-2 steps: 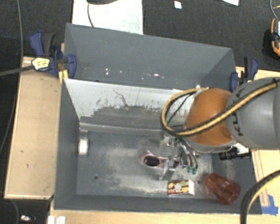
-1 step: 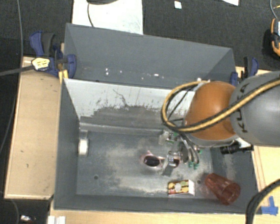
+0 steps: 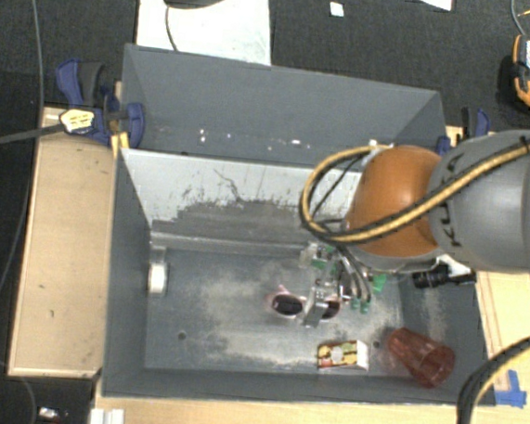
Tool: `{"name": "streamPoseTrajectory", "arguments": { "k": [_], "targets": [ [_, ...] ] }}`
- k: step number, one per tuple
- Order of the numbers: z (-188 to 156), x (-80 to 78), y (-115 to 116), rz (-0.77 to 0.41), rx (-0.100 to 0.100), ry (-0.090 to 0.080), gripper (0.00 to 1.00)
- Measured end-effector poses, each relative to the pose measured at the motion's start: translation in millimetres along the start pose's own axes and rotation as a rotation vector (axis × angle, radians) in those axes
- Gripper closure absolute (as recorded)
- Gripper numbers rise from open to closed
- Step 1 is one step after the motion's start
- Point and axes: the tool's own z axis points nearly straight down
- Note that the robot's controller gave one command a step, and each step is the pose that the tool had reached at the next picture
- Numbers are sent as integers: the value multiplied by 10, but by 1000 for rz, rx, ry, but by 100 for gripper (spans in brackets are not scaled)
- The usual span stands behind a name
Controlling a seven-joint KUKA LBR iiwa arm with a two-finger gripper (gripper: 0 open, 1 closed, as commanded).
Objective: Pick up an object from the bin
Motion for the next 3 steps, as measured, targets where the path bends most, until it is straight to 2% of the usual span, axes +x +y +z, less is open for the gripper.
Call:
{"name": "streamPoseTrajectory", "arguments": {
  "k": [1,2,3],
  "targets": [
    [300,202,-14,218,-4,-6,0],
    [295,130,-41,39,-1,-3,100],
    [295,130,-41,40,-1,-3,100]
  ]
}}
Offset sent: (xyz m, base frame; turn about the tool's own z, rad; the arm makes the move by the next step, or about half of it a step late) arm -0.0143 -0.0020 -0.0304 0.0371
